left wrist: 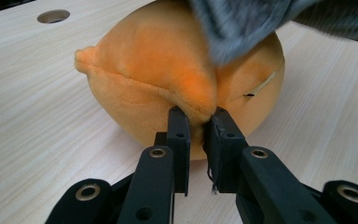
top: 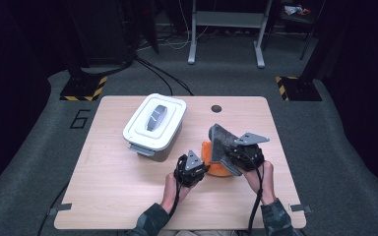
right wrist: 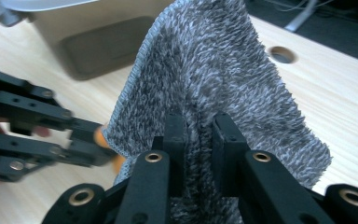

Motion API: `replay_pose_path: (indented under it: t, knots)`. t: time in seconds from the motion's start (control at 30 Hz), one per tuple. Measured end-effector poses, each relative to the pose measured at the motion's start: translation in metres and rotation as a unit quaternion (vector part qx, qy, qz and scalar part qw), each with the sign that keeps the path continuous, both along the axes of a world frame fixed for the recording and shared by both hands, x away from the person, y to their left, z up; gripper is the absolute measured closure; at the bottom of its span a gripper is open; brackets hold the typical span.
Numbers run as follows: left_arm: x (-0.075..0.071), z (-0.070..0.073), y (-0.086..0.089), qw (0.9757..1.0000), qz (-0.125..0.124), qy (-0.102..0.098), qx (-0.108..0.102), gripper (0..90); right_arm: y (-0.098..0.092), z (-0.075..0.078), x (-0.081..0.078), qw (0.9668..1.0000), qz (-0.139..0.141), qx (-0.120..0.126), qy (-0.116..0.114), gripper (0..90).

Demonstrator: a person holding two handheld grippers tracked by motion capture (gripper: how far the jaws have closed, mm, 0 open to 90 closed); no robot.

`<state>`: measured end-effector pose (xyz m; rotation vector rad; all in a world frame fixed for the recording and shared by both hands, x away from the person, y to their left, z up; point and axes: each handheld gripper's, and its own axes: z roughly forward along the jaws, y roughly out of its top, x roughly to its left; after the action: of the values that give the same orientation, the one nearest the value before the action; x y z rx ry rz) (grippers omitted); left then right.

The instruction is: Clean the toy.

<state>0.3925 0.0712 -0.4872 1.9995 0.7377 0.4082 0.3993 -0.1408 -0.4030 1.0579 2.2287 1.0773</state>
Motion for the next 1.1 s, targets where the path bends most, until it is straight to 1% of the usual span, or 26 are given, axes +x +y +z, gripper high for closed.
replay_pose_path:
  t: [0.07,0.1,0.17,0.23,0.27,0.33,0.37,0.4,0.5,0.57,0.6,0.63,0.7,0.73,0.77,0.8,0.83,0.87,1.0,1.1]
  knots:
    - [0.0,0.0,-0.001,1.0,0.003,-0.003,-0.002,80.1,0.009,-0.003,0.001,0.9999,0.01,-0.002,0.006,77.8]
    - [0.0,0.0,-0.001,1.0,0.002,-0.003,-0.001,80.2,0.015,-0.006,0.003,0.9997,0.019,-0.007,0.01,77.6]
    - [0.0,0.0,-0.001,1.0,0.001,-0.003,0.0,80.2,0.018,-0.008,0.004,0.9996,0.022,-0.012,0.012,77.6]
    - [0.0,0.0,-0.001,1.0,0.0,0.002,0.004,80.2,0.024,-0.014,0.007,0.9992,0.025,-0.027,0.017,77.5]
    - [0.0,-0.001,0.0,1.0,0.002,0.002,0.004,80.2,0.025,-0.017,0.008,0.999,0.027,-0.03,0.018,77.6]
    - [0.001,-0.001,0.0,1.0,0.001,0.004,0.001,80.2,0.024,-0.018,0.009,0.999,0.026,-0.034,0.016,77.6]
    - [0.001,-0.001,0.0,1.0,0.001,0.004,0.0,80.2,0.024,-0.018,0.008,0.9992,0.02,-0.028,0.021,77.6]
    - [0.0,-0.002,-0.001,1.0,0.002,0.002,0.0,80.2,0.022,-0.018,0.009,0.9989,0.026,-0.036,0.016,77.6]
    - [0.0,-0.002,-0.001,1.0,0.0,0.0,-0.001,80.3,0.017,-0.017,0.008,0.9993,0.011,-0.032,0.016,77.6]
    - [0.0,-0.002,-0.001,1.0,0.001,0.001,-0.001,80.2,0.015,-0.017,0.008,0.9992,0.01,-0.034,0.015,77.6]
    - [0.0,-0.002,-0.001,1.0,0.001,0.004,-0.002,80.3,0.014,-0.017,0.008,0.9993,0.004,-0.031,0.017,77.6]
    - [0.0,-0.002,-0.001,1.0,0.001,0.005,-0.003,80.3,0.011,-0.017,0.008,0.9992,0.007,-0.036,0.013,77.6]
    - [0.0,-0.002,-0.001,1.0,0.001,0.004,-0.003,80.2,0.005,-0.018,0.009,0.9994,-0.007,-0.03,0.015,77.6]
    - [0.0,-0.002,-0.001,1.0,0.001,0.004,-0.003,80.2,0.005,-0.018,0.009,0.9994,-0.007,-0.03,0.015,77.6]
    - [0.0,-0.002,-0.001,1.0,0.0,0.004,-0.002,80.3,0.002,-0.018,0.009,0.9994,-0.012,-0.029,0.018,77.5]
    - [0.001,-0.002,-0.001,1.0,0.0,0.005,-0.003,80.3,-0.001,-0.018,0.009,0.9993,-0.012,-0.032,0.015,77.5]
    - [0.001,-0.002,-0.001,1.0,0.0,0.004,-0.003,80.3,-0.005,-0.019,0.01,0.9992,-0.019,-0.03,0.017,77.5]
    - [0.001,-0.002,-0.001,1.0,0.0,0.005,-0.003,80.3,-0.005,-0.019,0.01,0.9992,-0.019,-0.03,0.017,77.5]
    - [0.001,-0.002,0.0,1.0,0.0,0.007,-0.005,80.2,-0.015,-0.021,0.01,0.9988,-0.031,-0.033,0.019,77.5]
    - [0.001,-0.003,0.0,1.0,0.0,0.007,-0.004,80.2,-0.021,-0.024,0.011,0.9984,-0.043,-0.029,0.021,77.5]
